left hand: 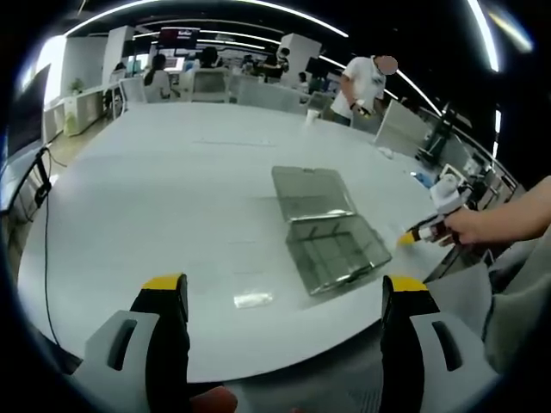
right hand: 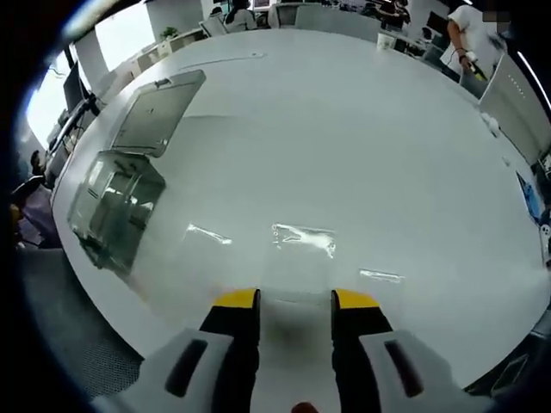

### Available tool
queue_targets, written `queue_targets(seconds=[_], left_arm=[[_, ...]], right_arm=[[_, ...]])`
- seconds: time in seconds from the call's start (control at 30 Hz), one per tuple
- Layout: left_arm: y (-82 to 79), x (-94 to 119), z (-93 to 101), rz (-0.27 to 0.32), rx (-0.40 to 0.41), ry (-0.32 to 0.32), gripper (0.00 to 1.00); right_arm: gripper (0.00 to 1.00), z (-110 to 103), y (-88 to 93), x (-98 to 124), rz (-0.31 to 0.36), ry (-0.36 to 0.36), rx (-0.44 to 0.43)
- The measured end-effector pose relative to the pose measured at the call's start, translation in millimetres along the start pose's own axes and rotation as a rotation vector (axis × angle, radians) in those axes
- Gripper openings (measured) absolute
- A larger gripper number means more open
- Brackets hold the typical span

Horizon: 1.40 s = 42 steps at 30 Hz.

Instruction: Insert the divider into the dual guide fixture by aligning both edges with the guide slots and pushing it downward to the bottom, including one-sided entry, uneven engagement, binding, and posture correction.

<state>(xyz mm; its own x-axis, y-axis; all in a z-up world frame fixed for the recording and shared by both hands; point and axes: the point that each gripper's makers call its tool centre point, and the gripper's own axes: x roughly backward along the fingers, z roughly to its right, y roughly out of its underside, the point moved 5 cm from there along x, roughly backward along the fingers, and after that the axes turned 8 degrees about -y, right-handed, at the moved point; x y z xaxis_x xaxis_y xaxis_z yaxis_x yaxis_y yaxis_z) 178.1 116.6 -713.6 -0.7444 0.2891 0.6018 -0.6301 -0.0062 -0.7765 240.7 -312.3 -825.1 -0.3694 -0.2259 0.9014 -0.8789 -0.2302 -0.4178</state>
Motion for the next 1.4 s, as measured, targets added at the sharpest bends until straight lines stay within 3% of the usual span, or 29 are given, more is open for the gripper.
queue_targets(seconds=[1.07,1.3,1.4], left_arm=[[-6.0,-10,13.2,0.001,-0.020,0.043,0.91],[-6.7,-20,28.2,-0.012,-0.022,0.090,0.91],[-5.3,-27,42.0,-0.028,-0.028,0.138,0.88]], right_arm=[[0.28,-1,-2.9,3,-0.063,-0.077,0.090],[0.28,-9,-10.7,10,-0.071,-0.104,0.146],[0.28,-16,-13.1,16,-0.077,-0.112,0.166]])
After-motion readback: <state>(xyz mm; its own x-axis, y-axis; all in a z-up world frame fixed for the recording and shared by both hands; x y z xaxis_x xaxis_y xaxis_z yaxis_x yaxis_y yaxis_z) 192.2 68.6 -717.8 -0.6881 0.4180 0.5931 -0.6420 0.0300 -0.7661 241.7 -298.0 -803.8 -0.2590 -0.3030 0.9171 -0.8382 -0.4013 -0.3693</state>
